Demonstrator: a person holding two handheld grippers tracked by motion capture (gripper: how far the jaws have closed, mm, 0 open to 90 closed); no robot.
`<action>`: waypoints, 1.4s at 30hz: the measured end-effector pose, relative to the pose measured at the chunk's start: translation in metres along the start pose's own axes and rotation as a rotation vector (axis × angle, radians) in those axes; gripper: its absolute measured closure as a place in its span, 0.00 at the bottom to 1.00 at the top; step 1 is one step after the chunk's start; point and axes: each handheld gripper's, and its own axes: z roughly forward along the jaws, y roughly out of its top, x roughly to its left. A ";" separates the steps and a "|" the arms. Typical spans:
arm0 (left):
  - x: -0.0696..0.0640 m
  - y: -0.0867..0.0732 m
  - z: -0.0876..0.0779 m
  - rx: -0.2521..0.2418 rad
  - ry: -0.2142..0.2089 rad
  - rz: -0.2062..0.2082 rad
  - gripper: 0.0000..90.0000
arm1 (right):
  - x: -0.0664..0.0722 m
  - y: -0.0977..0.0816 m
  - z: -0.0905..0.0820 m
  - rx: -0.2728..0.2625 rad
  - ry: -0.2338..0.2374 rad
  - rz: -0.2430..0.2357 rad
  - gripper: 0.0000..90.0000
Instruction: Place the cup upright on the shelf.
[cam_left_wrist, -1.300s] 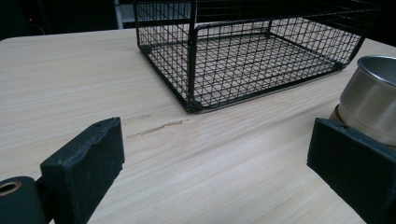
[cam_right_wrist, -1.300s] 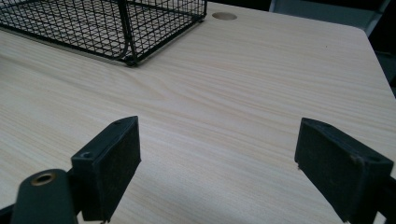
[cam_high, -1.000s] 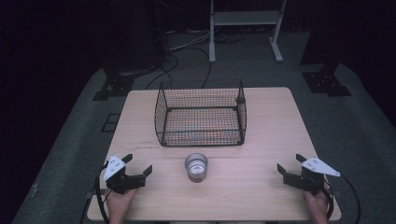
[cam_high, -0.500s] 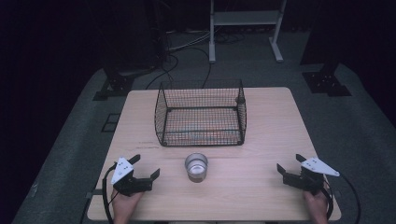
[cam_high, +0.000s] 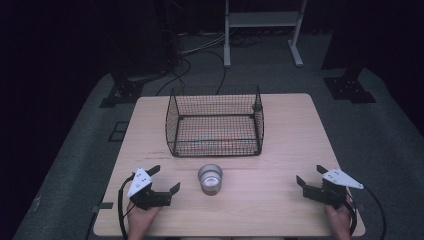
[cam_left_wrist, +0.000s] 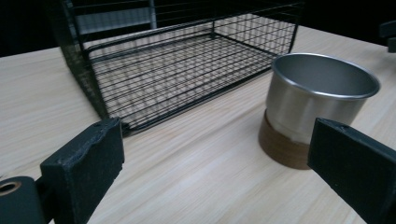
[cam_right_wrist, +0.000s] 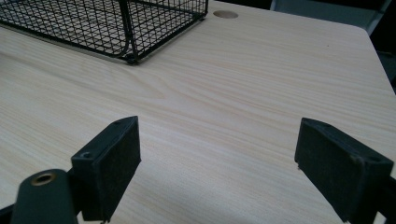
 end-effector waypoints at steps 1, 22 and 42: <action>-0.001 0.001 0.001 0.002 -0.014 -0.005 0.03 | 0.000 0.000 0.000 -0.003 0.004 0.004 0.15; -0.026 0.020 0.022 0.041 -0.190 0.079 0.03 | 0.000 0.000 0.001 -0.002 0.000 -0.002 0.15; -0.045 0.041 0.056 0.144 -0.302 0.150 0.01 | 0.000 0.000 0.000 -0.009 0.005 0.003 0.15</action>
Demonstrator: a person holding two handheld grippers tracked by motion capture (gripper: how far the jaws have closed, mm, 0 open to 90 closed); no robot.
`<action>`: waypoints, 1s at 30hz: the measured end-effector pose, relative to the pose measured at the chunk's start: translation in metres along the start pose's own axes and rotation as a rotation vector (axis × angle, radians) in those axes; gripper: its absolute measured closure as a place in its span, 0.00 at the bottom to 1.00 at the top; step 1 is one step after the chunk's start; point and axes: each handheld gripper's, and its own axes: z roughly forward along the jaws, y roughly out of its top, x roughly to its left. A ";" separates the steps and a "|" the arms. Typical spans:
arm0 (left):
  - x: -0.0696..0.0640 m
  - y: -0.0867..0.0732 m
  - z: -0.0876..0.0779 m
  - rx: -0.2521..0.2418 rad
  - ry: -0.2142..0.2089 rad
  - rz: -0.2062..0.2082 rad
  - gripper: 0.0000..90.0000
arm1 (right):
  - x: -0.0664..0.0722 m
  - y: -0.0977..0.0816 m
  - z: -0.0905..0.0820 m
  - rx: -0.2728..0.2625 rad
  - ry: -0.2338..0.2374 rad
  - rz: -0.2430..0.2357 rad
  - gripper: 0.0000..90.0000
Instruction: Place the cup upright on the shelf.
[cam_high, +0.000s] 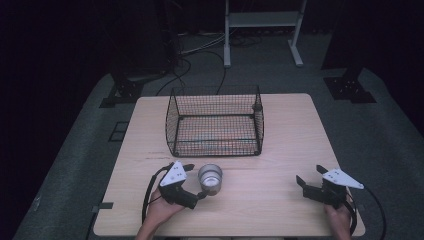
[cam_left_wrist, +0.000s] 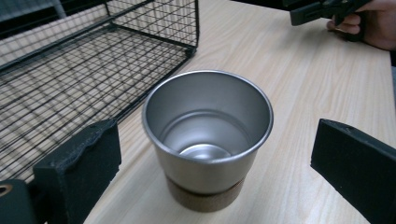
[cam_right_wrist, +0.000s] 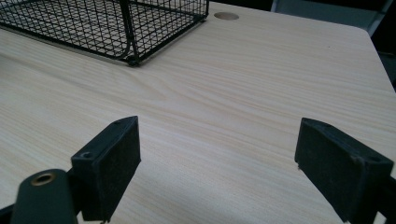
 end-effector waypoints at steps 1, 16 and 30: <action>0.000 0.000 0.000 0.000 0.000 0.000 0.01 | 0.000 0.000 0.000 -0.002 0.001 0.001 0.15; 0.008 0.000 0.026 0.095 -0.006 -0.017 0.00 | -0.002 0.000 -0.001 -0.013 0.011 0.018 0.15; 0.010 0.004 0.044 0.151 -0.026 0.006 0.04 | -0.002 0.000 -0.001 -0.014 0.012 0.018 0.15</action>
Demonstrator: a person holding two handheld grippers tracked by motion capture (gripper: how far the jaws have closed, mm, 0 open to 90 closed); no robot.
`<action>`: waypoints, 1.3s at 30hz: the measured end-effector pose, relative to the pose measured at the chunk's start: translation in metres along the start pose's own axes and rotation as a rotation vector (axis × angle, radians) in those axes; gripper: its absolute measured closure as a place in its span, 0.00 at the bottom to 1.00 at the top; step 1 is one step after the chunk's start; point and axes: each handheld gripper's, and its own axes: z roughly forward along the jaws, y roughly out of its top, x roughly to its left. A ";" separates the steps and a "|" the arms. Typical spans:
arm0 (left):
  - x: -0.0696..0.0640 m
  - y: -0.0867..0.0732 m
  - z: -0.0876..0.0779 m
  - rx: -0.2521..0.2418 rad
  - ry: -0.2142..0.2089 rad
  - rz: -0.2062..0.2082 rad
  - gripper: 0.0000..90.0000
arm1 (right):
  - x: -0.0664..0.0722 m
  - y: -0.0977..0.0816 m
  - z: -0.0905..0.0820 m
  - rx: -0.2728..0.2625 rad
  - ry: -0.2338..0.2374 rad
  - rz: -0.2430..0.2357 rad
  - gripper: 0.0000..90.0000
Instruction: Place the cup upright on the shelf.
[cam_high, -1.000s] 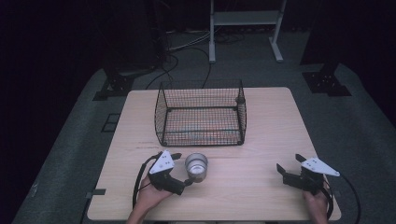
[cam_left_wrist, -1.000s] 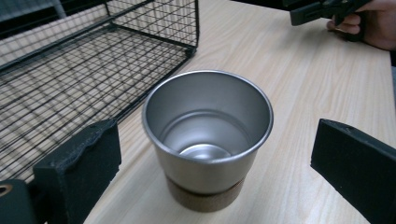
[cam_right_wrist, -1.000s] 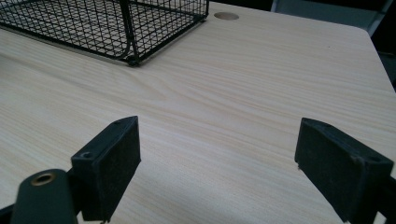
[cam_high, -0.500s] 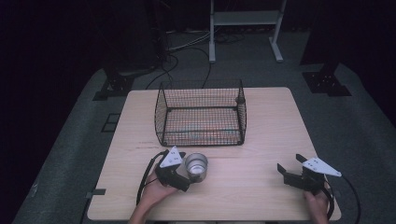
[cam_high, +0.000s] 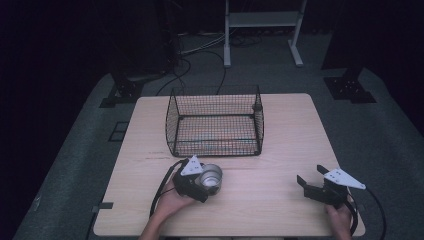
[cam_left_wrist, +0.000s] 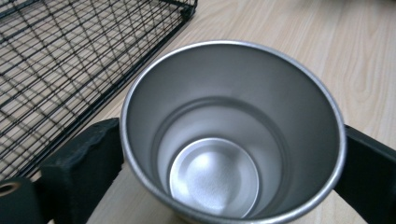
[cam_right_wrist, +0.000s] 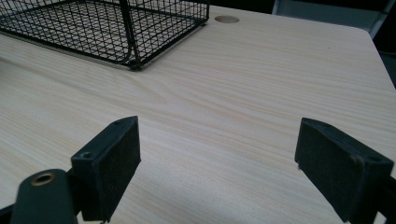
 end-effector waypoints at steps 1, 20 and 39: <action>0.001 0.000 0.002 0.009 -0.006 -0.005 0.04 | 0.000 0.000 0.000 0.000 0.000 0.000 0.15; 0.000 0.009 0.000 0.010 -0.037 0.023 0.20 | -0.002 0.000 -0.001 -0.008 0.001 0.013 0.15; 0.003 0.053 -0.028 -0.030 -0.089 0.084 0.20 | -0.001 0.000 -0.001 -0.008 0.005 0.010 0.15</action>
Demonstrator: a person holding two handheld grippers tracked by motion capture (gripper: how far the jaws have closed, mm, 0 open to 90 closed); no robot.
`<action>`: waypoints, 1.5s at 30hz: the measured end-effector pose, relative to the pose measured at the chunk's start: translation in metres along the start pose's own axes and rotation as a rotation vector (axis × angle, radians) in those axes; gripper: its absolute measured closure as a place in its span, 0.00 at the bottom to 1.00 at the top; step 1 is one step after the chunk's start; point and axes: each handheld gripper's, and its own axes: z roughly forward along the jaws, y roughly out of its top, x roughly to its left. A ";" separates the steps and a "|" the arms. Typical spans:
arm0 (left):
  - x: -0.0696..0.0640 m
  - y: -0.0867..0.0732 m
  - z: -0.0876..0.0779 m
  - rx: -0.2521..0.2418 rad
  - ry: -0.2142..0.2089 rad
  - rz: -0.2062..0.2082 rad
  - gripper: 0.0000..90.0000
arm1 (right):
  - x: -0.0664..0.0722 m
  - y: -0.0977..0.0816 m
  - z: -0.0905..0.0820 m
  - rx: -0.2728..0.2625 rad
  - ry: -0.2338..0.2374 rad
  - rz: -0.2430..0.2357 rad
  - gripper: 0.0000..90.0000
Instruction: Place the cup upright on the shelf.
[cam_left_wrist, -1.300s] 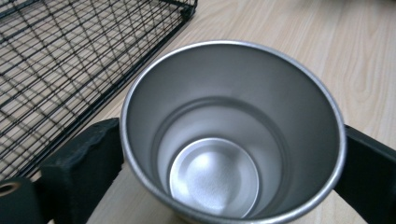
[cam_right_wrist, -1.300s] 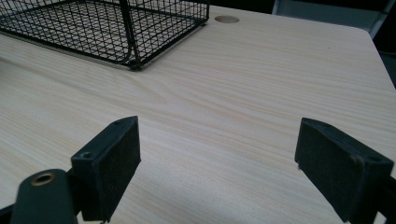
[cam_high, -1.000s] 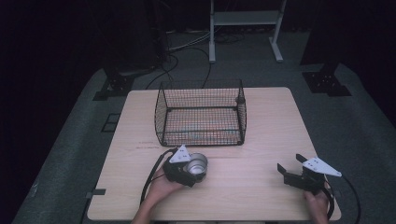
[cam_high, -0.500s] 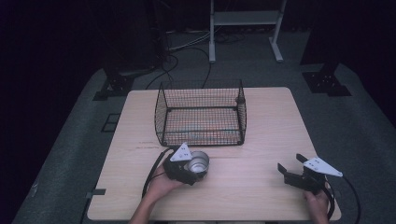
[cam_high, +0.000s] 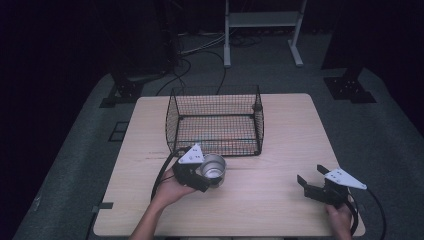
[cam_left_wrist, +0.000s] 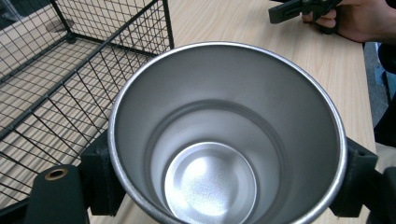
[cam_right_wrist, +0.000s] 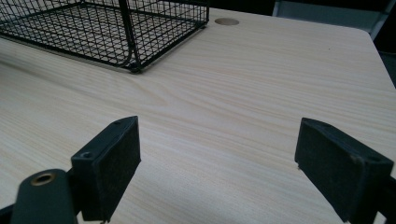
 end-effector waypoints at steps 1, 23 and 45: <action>0.001 0.002 -0.001 0.003 -0.001 0.002 0.20 | 0.000 0.000 0.000 0.000 0.001 0.001 0.15; 0.021 0.049 -0.016 0.025 -0.004 0.060 0.20 | 0.000 0.000 0.000 0.001 0.003 0.000 0.15; 0.051 0.099 -0.017 0.045 -0.010 0.071 0.20 | -0.001 0.000 -0.001 -0.013 0.010 -0.001 0.15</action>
